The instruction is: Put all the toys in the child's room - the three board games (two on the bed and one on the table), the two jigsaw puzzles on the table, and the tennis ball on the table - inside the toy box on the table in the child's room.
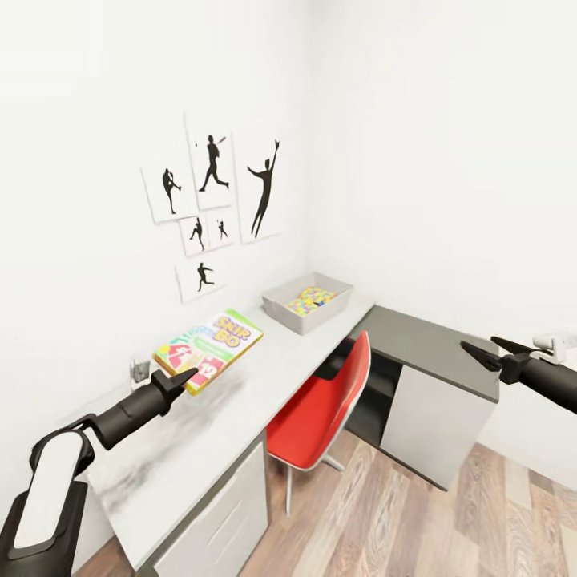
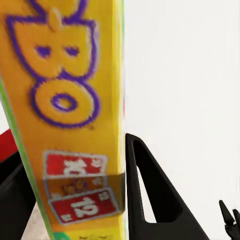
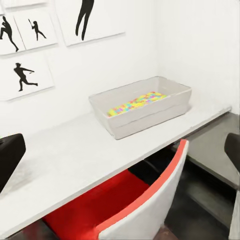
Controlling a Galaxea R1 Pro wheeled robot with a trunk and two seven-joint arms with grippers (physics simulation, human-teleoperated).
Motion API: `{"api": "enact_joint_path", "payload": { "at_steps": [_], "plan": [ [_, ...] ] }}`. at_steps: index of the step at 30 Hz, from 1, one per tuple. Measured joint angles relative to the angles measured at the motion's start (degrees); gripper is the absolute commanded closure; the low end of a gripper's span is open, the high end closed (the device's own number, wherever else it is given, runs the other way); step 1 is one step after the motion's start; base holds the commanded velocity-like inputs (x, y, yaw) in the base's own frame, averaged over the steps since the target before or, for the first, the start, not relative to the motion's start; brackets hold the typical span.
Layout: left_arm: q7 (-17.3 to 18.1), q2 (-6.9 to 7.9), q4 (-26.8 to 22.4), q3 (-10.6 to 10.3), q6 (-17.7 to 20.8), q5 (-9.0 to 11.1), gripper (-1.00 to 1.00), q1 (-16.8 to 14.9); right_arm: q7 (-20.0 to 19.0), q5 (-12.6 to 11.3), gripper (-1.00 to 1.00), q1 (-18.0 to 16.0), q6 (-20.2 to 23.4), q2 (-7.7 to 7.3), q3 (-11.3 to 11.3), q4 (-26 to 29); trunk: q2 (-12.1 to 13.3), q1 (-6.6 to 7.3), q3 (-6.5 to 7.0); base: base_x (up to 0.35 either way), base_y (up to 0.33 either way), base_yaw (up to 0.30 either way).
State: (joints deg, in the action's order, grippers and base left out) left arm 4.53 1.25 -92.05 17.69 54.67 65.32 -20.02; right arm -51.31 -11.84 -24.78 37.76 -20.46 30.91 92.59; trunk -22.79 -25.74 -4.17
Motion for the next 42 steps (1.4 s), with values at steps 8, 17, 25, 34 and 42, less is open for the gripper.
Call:
{"api": "enact_joint_path", "payload": {
  "at_steps": [8, 17, 25, 34, 42],
  "plan": [
    [-1.19, 3.97, -0.02, 1.74, 0.38, 7.27, 1.0, -1.33, -0.01, -0.01, -1.0, 0.05, 0.19, 0.15, -0.1, 0.0, 0.0, 0.01, 0.56, 0.121, -0.321, -0.217],
    [-8.88, 4.66, 0.0, 1.61, 2.57, 10.45, 1.0, -6.69, -0.05, -0.02, -1.0, 0.07, 0.2, 0.09, -0.03, 0.0, 0.0, 0.02, 1.2, 0.182, -0.311, -0.216],
    [-22.45, 12.8, -0.01, 2.07, 3.46, 26.01, 1.0, -11.63, -0.03, 0.0, -1.0, -0.11, 2.13, -0.02, 0.02, -0.02, 0.0, 0.02, 1.76, 0.196, -0.302, -0.217],
    [-23.92, 16.57, -0.01, 3.81, 3.52, 30.27, 1.0, -10.89, -0.06, 0.01, -1.0, -0.1, 2.07, 0.16, -0.22, -0.02, 0.01, 0.02, 2.37, 0.22, -0.285, -0.199],
    [-24.06, 18.32, -0.02, 3.96, 3.51, 30.59, 1.0, -10.6, -0.09, 0.03, -1.0, 0.17, 1.79, 0.49, -0.31, -0.03, 0.01, 0.03, 2.5, 0.296, -0.168, -0.037]
  ]
}}
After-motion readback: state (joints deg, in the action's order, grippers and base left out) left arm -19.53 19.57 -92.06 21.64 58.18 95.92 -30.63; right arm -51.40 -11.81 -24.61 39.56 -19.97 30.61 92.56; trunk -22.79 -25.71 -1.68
